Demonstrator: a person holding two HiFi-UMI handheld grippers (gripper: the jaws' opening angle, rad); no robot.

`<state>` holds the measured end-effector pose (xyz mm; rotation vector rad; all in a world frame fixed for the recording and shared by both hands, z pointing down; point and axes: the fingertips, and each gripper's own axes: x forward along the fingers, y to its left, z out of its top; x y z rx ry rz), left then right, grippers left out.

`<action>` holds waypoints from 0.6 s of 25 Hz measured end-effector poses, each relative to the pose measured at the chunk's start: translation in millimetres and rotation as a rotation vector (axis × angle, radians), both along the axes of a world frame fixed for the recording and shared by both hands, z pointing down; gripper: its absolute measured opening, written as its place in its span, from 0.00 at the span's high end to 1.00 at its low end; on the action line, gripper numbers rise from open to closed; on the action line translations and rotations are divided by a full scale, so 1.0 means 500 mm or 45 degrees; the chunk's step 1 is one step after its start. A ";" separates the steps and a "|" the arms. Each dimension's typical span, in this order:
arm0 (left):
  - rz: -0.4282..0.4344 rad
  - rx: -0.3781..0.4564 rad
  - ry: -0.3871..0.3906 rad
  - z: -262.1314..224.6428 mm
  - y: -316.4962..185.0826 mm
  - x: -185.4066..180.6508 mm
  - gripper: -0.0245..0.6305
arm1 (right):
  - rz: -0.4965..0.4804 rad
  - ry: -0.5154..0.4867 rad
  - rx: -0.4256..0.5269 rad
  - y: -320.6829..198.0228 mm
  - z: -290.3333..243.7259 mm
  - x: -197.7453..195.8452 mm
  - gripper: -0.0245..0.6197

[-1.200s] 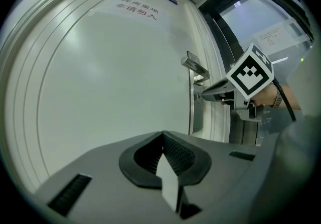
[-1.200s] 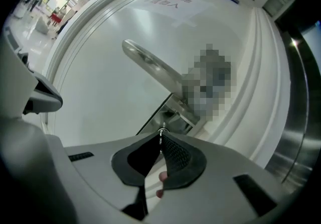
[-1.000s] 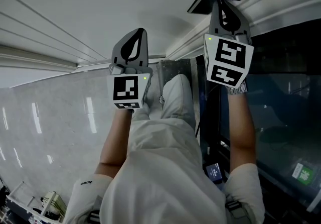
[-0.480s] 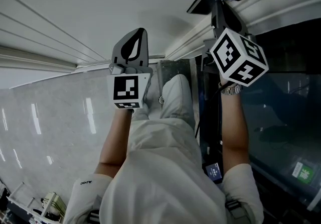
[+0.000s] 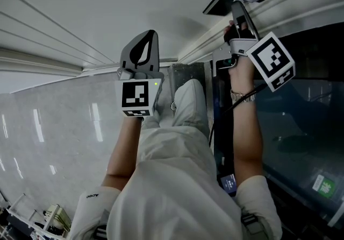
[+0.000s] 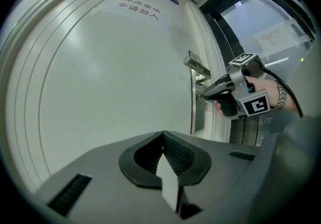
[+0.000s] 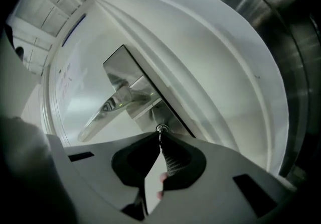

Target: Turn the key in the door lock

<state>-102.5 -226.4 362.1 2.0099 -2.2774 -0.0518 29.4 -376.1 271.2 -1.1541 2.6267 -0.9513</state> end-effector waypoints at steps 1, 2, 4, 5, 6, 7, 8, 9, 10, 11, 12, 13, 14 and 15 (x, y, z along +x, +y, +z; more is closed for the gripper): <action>-0.003 -0.001 0.000 0.001 0.001 -0.003 0.95 | -0.001 -0.054 -0.037 -0.001 0.001 0.000 0.94; -0.008 -0.001 0.001 0.001 0.003 -0.006 0.95 | -0.005 -0.106 -0.074 -0.001 0.001 0.001 0.94; -0.018 -0.002 0.004 0.002 0.006 -0.013 0.95 | -0.014 -0.197 -0.144 -0.003 0.004 0.003 0.94; -0.022 -0.002 0.006 0.003 0.007 -0.016 0.95 | -0.017 -0.239 -0.178 -0.004 0.005 0.004 0.94; -0.025 -0.002 0.008 0.003 0.007 -0.017 0.95 | -0.017 -0.276 -0.209 -0.005 0.007 0.005 0.94; -0.026 -0.001 0.009 0.004 0.007 -0.018 0.95 | -0.016 -0.304 -0.233 -0.006 0.008 0.005 0.94; -0.026 0.000 0.010 0.003 0.007 -0.017 0.95 | -0.015 -0.324 -0.246 -0.007 0.008 0.006 0.94; -0.025 0.002 0.011 0.003 0.007 -0.017 0.95 | -0.016 -0.336 -0.251 -0.007 0.008 0.005 0.94; -0.025 0.004 0.010 0.002 0.007 -0.017 0.95 | -0.019 -0.345 -0.253 -0.007 0.008 0.005 0.94; -0.025 0.005 0.009 0.001 0.008 -0.017 0.95 | -0.022 -0.354 -0.257 -0.006 0.007 0.004 0.94; -0.026 0.006 0.008 0.000 0.009 -0.018 0.95 | -0.024 -0.366 -0.265 -0.006 0.008 0.004 0.94; -0.027 0.006 0.008 0.000 0.010 -0.020 0.95 | -0.025 -0.378 -0.275 -0.005 0.008 0.003 0.94; -0.029 0.007 0.008 0.000 0.011 -0.021 0.95 | -0.026 -0.388 -0.284 -0.005 0.009 0.003 0.94; -0.030 0.007 0.008 0.000 0.012 -0.022 0.95 | -0.026 -0.396 -0.292 -0.005 0.010 0.002 0.94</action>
